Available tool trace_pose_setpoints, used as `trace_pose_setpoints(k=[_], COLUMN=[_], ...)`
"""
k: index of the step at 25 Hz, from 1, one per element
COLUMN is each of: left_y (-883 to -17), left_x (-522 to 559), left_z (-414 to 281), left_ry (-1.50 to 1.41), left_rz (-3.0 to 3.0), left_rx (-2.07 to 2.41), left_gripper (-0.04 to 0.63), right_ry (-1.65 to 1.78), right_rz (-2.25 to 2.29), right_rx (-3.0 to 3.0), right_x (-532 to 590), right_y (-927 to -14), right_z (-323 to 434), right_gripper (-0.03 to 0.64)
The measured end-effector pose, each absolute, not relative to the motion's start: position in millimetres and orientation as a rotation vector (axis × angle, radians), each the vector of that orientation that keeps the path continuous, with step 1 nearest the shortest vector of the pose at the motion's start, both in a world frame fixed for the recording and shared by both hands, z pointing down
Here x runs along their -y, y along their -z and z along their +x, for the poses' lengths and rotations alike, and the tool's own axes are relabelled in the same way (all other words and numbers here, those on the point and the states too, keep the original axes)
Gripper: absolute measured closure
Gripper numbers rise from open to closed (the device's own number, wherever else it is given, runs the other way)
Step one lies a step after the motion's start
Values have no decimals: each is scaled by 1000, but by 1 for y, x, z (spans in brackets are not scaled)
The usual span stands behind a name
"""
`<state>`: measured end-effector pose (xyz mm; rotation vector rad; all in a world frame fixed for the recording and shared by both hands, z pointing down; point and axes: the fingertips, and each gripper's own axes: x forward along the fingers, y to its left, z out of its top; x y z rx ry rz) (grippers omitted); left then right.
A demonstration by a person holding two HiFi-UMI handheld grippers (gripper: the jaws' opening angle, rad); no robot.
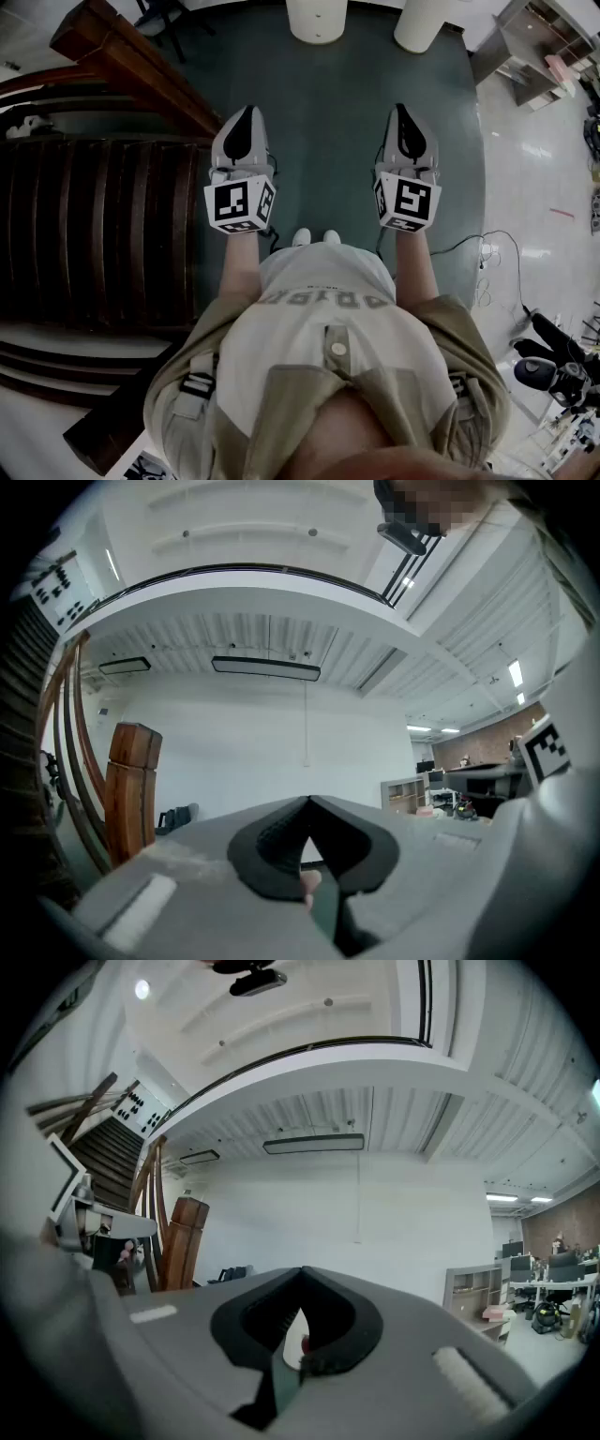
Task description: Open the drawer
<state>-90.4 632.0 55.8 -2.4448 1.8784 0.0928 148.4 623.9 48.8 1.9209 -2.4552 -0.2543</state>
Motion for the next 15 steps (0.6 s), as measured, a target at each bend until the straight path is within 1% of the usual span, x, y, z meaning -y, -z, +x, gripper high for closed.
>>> trace_pose_setpoints(k=[15], left_y=[-66], left_x=[-624], left_z=[-90], left_ry=[-67], left_rz=[-2447], left_rx=[-1913], left_gripper=[589], right_ry=[231], right_rz=[1899], right_rx=[2437], right_x=[-615], right_y=[-60], right_z=[151], right_gripper=[618])
